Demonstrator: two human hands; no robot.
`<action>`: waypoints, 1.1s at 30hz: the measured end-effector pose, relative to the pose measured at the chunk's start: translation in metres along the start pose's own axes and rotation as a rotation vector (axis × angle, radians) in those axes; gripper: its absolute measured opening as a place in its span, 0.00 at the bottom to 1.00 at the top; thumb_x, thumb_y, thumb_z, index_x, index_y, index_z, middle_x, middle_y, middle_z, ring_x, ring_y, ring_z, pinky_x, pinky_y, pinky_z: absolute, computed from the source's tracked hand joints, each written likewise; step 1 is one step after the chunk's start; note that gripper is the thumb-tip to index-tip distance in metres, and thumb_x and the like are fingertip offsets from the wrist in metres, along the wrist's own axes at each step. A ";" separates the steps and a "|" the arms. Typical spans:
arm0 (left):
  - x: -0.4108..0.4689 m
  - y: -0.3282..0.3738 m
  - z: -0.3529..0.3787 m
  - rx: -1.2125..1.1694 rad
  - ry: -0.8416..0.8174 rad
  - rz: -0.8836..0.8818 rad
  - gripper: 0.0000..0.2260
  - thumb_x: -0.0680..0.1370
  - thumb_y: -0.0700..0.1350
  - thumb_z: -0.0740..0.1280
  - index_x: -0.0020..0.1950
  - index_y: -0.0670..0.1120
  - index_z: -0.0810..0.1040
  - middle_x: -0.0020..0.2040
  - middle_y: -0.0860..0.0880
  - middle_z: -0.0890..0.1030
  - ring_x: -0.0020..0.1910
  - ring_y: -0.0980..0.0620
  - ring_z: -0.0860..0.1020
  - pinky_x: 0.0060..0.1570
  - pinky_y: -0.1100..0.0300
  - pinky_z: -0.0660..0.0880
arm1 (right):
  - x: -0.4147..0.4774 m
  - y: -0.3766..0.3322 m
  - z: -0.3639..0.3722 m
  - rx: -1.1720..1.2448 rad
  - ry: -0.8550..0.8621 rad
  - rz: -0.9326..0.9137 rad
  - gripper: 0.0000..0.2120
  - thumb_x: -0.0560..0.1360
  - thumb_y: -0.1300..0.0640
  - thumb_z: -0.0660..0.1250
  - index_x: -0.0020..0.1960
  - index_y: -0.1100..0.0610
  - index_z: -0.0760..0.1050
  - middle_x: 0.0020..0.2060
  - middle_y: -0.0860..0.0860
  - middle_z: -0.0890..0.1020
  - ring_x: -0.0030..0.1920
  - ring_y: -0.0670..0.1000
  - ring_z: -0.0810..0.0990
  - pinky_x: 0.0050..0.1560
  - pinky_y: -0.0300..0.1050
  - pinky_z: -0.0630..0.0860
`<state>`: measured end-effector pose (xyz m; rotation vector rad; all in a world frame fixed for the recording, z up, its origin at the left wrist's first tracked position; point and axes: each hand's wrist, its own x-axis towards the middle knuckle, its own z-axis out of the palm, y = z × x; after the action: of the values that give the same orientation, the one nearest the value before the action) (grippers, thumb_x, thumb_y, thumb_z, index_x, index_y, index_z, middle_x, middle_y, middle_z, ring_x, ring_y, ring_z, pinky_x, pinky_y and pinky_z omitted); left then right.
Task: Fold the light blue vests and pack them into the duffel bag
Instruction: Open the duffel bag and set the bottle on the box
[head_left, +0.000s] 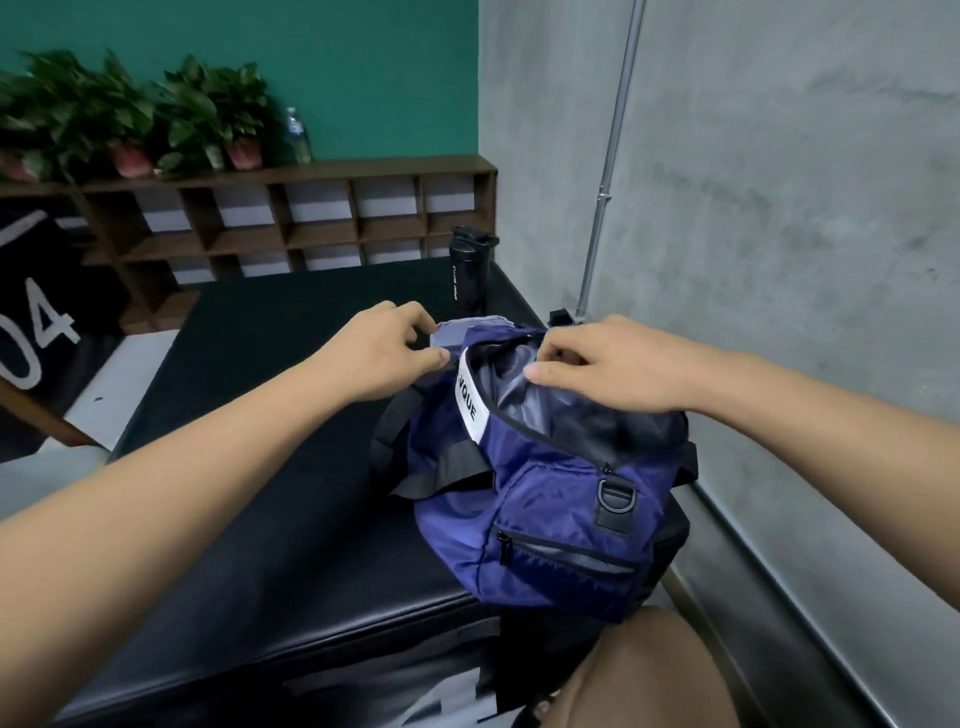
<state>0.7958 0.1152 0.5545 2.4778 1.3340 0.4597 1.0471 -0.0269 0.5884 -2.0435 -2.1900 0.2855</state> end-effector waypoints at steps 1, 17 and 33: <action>-0.010 -0.008 -0.001 -0.046 -0.001 -0.044 0.19 0.80 0.62 0.71 0.67 0.55 0.77 0.57 0.51 0.80 0.54 0.50 0.78 0.52 0.56 0.71 | 0.007 0.000 -0.003 -0.006 0.010 0.027 0.20 0.81 0.31 0.61 0.57 0.46 0.79 0.45 0.45 0.84 0.48 0.49 0.81 0.50 0.49 0.75; -0.038 -0.045 0.132 -0.451 -0.203 -0.384 0.11 0.79 0.50 0.74 0.52 0.44 0.79 0.43 0.45 0.86 0.34 0.50 0.80 0.37 0.55 0.81 | 0.048 0.094 0.012 0.048 0.087 0.568 0.11 0.80 0.58 0.64 0.46 0.65 0.79 0.41 0.63 0.83 0.36 0.62 0.84 0.30 0.53 0.83; 0.041 0.031 0.134 -0.346 0.182 0.005 0.12 0.77 0.39 0.68 0.58 0.49 0.74 0.54 0.50 0.80 0.52 0.46 0.81 0.54 0.51 0.77 | 0.078 0.157 0.000 0.138 0.259 0.501 0.13 0.84 0.55 0.62 0.44 0.61 0.75 0.44 0.61 0.80 0.46 0.61 0.78 0.39 0.49 0.66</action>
<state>0.8950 0.1198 0.4513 2.1959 1.1929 0.8561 1.1938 0.0607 0.5502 -2.3648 -1.4517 0.1980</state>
